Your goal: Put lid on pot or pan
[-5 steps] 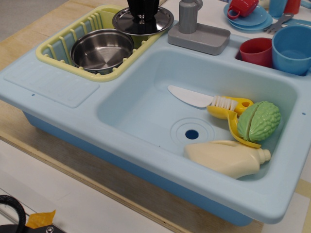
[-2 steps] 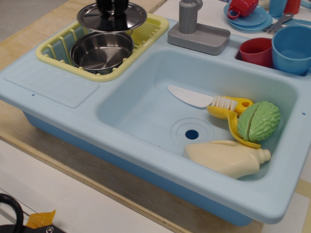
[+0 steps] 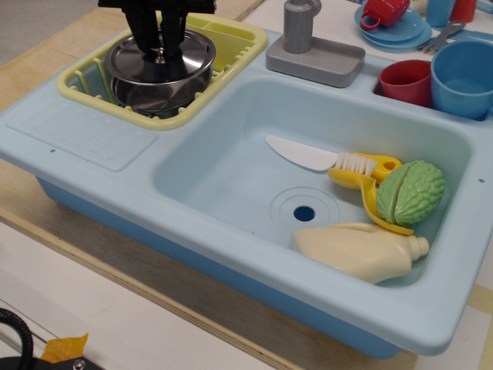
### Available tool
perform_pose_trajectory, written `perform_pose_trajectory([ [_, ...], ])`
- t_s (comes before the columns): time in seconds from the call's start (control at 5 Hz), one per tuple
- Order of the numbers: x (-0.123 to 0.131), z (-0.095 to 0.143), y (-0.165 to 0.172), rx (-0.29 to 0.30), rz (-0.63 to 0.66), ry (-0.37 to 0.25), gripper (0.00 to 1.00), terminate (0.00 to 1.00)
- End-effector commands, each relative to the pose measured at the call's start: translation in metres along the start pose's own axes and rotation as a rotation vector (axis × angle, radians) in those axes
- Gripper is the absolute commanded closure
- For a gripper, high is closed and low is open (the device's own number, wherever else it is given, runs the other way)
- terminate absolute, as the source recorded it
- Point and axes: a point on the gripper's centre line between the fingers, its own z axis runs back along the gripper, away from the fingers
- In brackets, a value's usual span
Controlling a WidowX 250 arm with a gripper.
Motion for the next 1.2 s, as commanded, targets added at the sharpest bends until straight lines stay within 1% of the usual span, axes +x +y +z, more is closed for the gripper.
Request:
perform_pose_trajectory([
  [0.0,0.0100,0.0133,0.0068,0.010,-0.018,-0.067,1.00,0.00],
  [0.2,0.0154,0.0112,0.0129,0.005,-0.022,-0.083,0.00,0.00],
  [0.4,0.0175,0.0048,0.0149,-0.010,-0.036,-0.050,0.00,0.00],
  [0.8,0.0175,0.0048,0.0149,-0.010,-0.036,-0.050,0.00,0.00],
  [1.0,0.0175,0.0048,0.0149,-0.010,-0.036,-0.050,0.00,1.00],
])
